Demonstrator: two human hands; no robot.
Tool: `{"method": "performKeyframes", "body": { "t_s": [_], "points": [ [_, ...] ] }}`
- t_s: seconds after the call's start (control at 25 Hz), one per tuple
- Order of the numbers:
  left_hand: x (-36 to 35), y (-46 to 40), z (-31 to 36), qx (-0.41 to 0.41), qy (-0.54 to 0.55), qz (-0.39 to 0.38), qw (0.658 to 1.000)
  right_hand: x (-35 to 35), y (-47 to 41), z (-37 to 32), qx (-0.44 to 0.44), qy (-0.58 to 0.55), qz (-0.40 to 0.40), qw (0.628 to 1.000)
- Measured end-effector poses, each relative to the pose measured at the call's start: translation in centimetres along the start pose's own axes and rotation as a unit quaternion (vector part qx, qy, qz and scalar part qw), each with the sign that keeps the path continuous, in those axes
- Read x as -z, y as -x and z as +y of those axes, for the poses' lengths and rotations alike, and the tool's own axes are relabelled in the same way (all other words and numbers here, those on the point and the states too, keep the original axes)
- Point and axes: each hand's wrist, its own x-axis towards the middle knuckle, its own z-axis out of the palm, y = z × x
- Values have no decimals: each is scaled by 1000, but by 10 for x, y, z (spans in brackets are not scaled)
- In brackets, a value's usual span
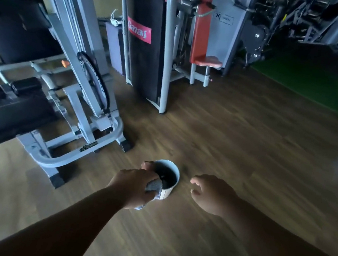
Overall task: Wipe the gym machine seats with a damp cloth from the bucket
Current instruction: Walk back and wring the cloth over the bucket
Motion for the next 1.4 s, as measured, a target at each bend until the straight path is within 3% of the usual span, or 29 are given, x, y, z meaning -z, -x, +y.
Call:
{"method": "performKeyframes", "body": {
  "t_s": [0.2, 0.4, 0.52, 0.76, 1.0, 1.12, 1.2, 1.28, 1.4],
  "points": [
    [5, -78, -9, 53, 13, 39, 998, 27, -104, 19, 62, -1, -27, 998],
    [-12, -170, -5, 167, 55, 66, 982, 37, -221, 49, 142, -96, -112, 979],
    [-25, -221, 8, 261, 103, 73, 957, 52, -288, 75, 220, -92, -149, 960],
    [-65, -303, 18, 376, 226, 59, 897, 35, -367, 115, 246, -184, -303, 902],
    [-129, -323, 0, 393, 368, 109, 836, -29, -403, 123, 86, -396, -388, 827],
    [-160, -312, 2, 345, 469, 148, 799, -57, -411, 125, -46, -484, -397, 779],
    [-181, -306, 7, 307, 442, 161, 827, -72, -415, 127, -129, -525, -394, 744],
    [-199, -305, 13, 329, 358, 157, 860, -84, -417, 131, -179, -550, -391, 716],
    [-216, -313, 13, 353, 307, 178, 866, -93, -421, 141, -172, -525, -386, 739]
  ]
}}
